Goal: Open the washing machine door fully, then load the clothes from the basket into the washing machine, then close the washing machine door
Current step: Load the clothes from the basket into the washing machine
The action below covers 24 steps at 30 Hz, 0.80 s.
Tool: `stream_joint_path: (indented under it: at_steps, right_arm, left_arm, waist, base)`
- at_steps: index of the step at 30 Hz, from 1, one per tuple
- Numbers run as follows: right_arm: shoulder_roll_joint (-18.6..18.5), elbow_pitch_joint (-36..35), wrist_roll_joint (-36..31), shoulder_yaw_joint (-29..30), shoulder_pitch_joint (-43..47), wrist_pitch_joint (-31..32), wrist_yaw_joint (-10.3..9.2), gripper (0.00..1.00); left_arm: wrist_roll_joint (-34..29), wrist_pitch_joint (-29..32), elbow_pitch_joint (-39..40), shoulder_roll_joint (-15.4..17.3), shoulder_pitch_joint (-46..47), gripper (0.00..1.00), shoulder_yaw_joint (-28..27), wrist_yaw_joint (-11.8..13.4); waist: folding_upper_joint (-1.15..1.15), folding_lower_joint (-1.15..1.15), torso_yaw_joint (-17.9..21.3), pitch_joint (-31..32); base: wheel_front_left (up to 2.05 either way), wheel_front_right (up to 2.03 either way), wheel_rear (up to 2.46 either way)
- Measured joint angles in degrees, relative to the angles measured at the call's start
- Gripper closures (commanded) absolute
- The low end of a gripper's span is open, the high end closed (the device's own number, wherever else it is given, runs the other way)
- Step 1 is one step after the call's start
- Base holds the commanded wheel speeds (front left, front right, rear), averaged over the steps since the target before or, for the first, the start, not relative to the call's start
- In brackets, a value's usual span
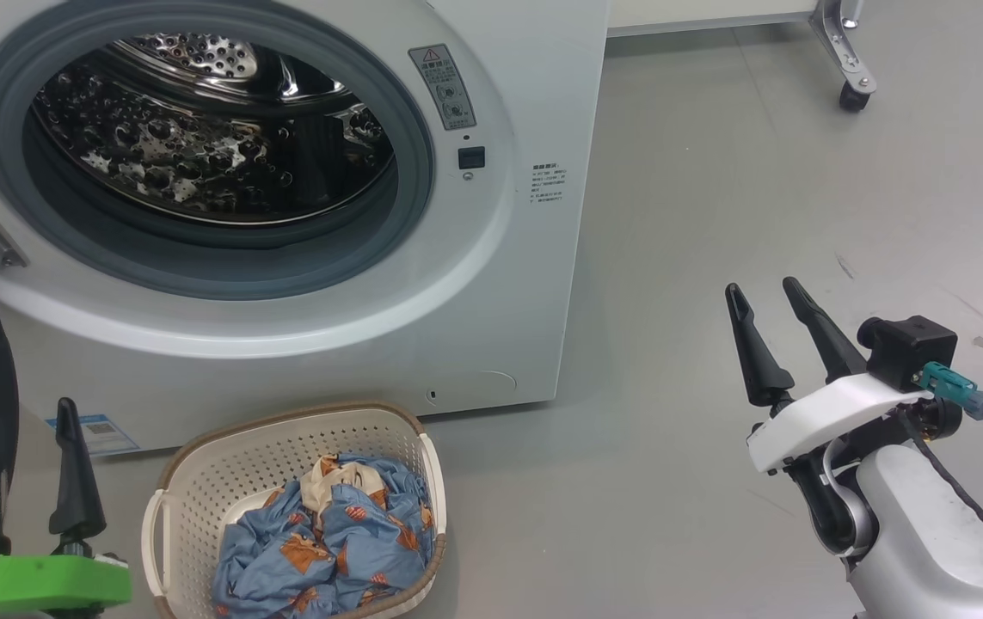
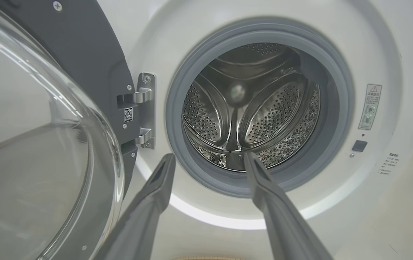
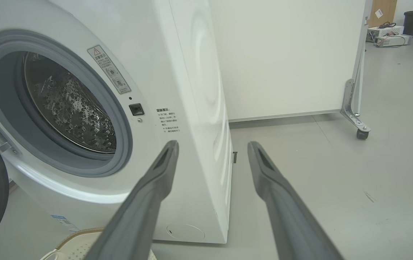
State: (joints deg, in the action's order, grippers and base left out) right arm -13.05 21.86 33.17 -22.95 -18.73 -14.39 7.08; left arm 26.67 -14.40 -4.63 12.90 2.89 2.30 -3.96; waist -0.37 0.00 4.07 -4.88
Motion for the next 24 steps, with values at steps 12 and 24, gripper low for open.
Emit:
stream_joint_path:
  at_steps: [12,24]
  right_arm:
    - [0.05,-0.03,0.0,0.08,-0.01,0.0,0.0,0.0]
    - [0.05,-0.09,0.0,0.07,-0.01,0.0,0.0,0.0]
  left_arm:
    - [-0.04,0.0,-0.02,-0.08,0.0,0.0,-0.02,-0.19]
    - [-0.59,0.0,-0.02,-0.11,0.0,0.0,-0.07,-0.51]
  waist:
    - [0.0,0.0,-0.14,-0.53]
    - [0.0,0.0,-0.34,-1.12]
  base:
    - [0.08,-0.08,0.0]
    - [0.0,0.0,0.0]
